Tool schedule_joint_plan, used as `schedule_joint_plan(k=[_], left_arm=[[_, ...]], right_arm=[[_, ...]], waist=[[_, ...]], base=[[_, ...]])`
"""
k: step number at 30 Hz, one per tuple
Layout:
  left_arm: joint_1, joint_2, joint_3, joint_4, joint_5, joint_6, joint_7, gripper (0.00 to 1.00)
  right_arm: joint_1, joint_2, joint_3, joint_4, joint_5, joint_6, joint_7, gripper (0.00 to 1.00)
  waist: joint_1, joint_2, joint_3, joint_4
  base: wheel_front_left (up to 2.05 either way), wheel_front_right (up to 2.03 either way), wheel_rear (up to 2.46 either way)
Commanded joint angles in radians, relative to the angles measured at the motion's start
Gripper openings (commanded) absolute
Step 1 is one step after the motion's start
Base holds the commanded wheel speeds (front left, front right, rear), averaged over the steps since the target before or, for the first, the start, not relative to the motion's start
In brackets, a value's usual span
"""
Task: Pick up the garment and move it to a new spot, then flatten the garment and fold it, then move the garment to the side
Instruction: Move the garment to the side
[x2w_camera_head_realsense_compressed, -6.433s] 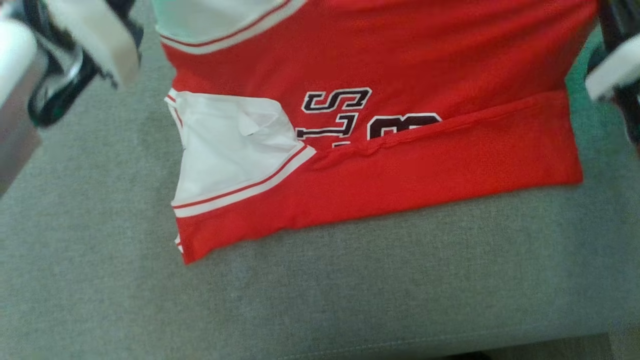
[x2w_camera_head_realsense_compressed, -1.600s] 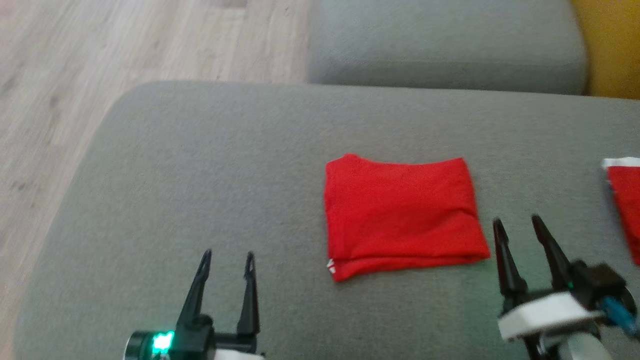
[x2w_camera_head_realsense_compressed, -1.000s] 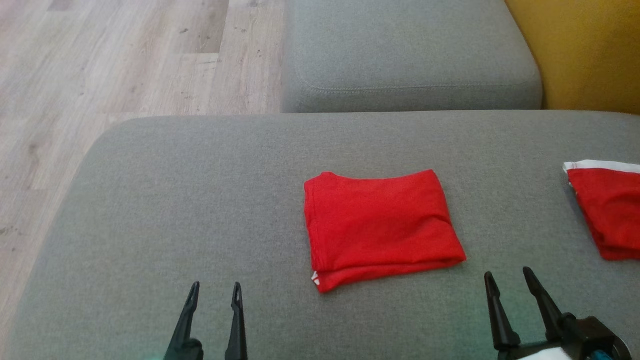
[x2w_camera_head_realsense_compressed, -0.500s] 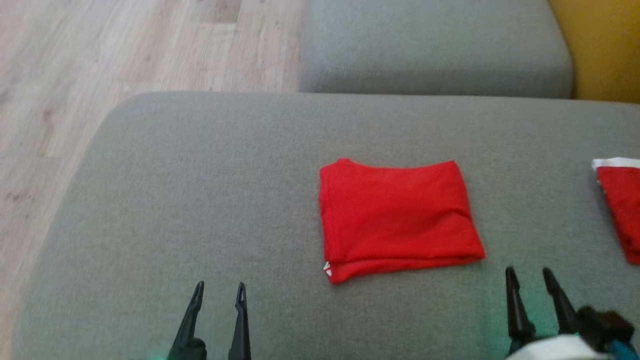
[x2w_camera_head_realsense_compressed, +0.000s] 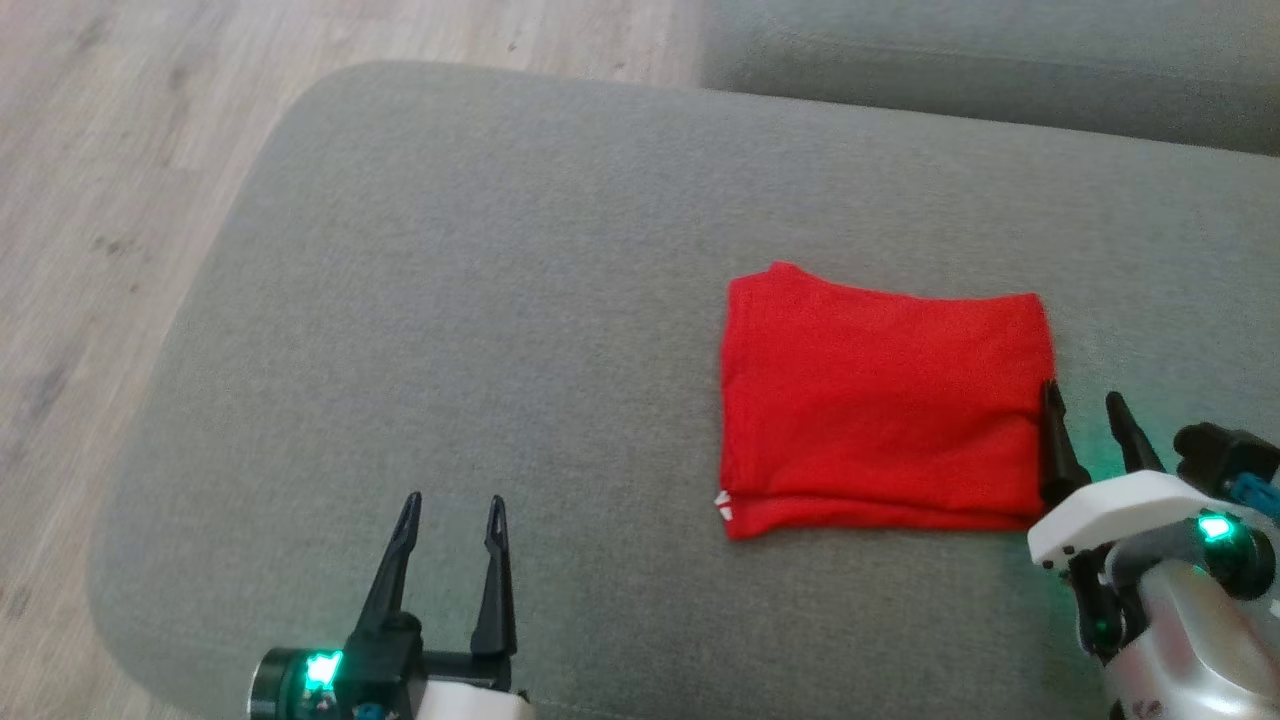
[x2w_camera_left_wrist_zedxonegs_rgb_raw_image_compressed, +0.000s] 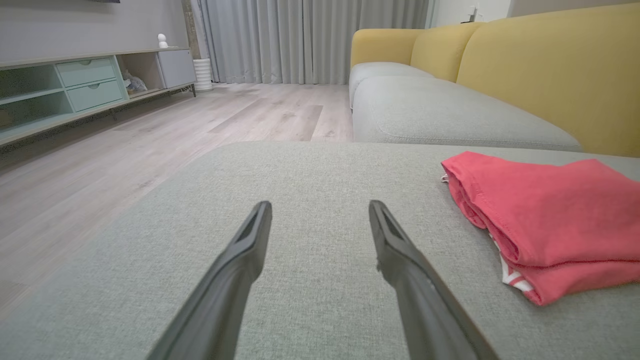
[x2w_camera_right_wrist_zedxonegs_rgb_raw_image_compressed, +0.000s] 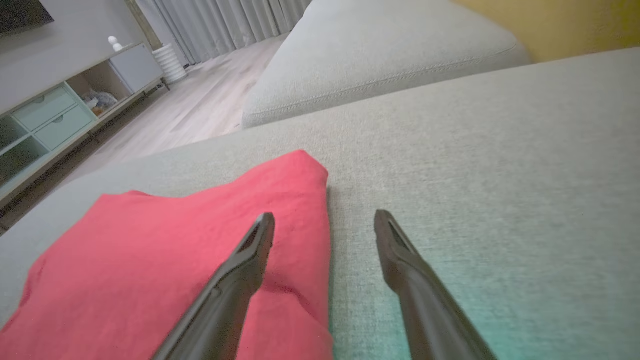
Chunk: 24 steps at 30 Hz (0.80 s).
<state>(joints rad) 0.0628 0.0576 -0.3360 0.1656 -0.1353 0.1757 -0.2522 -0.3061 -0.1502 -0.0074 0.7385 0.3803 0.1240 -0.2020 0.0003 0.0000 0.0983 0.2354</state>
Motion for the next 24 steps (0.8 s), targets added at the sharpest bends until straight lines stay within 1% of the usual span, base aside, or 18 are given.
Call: schedule_joint_plan(k=[1, 4, 5, 6, 7, 9, 12, 15, 19, 24], left_arm=[[-0.042, -0.007, 0.018, -0.024, -0.008, 0.005, -0.010, 1.00], [-0.049, -0.007, 0.011, -0.024, -0.014, 0.011, -0.010, 1.00], [-0.050, -0.007, 0.011, -0.024, -0.016, 0.014, -0.010, 1.00], [-0.050, -0.007, 0.012, -0.025, -0.017, 0.016, -0.010, 1.00], [-0.050, -0.007, 0.012, -0.026, -0.017, 0.019, -0.010, 1.00], [-0.050, -0.007, 0.018, -0.030, -0.018, 0.026, -0.010, 1.00], [-0.049, -0.007, 0.022, -0.034, -0.014, 0.026, -0.010, 1.00], [-0.054, -0.007, 0.028, -0.040, -0.009, 0.025, -0.010, 1.00], [-0.075, -0.007, 0.027, -0.048, -0.003, 0.022, -0.010, 1.00], [-0.114, -0.007, 0.025, -0.052, 0.005, 0.017, -0.010, 1.00]], right_arm=[[-0.030, -0.022, 0.026, -0.001, 0.006, 0.007, -0.004, 1.00], [-0.056, -0.020, 0.040, 0.105, 0.010, 0.007, 0.003, 0.99], [-0.061, -0.018, 0.044, 0.134, 0.011, 0.007, 0.000, 0.69], [-0.066, -0.019, 0.045, 0.153, 0.010, 0.007, -0.013, 0.33], [-0.070, -0.018, 0.044, 0.165, 0.011, 0.007, -0.027, 0.00], [-0.078, -0.015, 0.040, 0.174, 0.013, 0.007, -0.047, 0.00], [-0.088, -0.022, 0.045, 0.157, -0.003, 0.007, -0.058, 0.00], [-0.101, -0.052, 0.036, 0.089, -0.045, 0.007, -0.059, 0.00], [-0.120, -0.103, 0.025, 0.019, -0.105, 0.007, -0.059, 0.00], [-0.157, -0.203, 0.002, -0.027, -0.164, 0.007, -0.060, 0.00]], waist=[[-0.0003, 0.0000, 0.020, 0.025], [-0.0003, 0.0000, 0.029, 0.042], [-0.0003, 0.0000, 0.031, 0.044], [-0.0003, 0.0000, 0.032, 0.046], [-0.0003, 0.0000, 0.035, 0.045], [-0.0003, 0.0000, 0.039, 0.036], [-0.0003, 0.0000, 0.046, 0.004], [-0.0003, 0.0000, 0.060, -0.047], [-0.0003, 0.0000, 0.094, -0.116], [-0.0003, 0.0000, 0.147, -0.189]], base=[[0.00, 0.00, 0.00], [0.00, 0.00, 0.00], [0.00, 0.00, 0.00], [0.00, 0.00, 0.00], [0.00, 0.00, 0.00], [0.00, 0.00, 0.00], [0.00, 0.00, 0.00], [0.00, 0.00, 0.00], [0.00, 0.00, 0.00], [0.00, 0.00, 0.00]])
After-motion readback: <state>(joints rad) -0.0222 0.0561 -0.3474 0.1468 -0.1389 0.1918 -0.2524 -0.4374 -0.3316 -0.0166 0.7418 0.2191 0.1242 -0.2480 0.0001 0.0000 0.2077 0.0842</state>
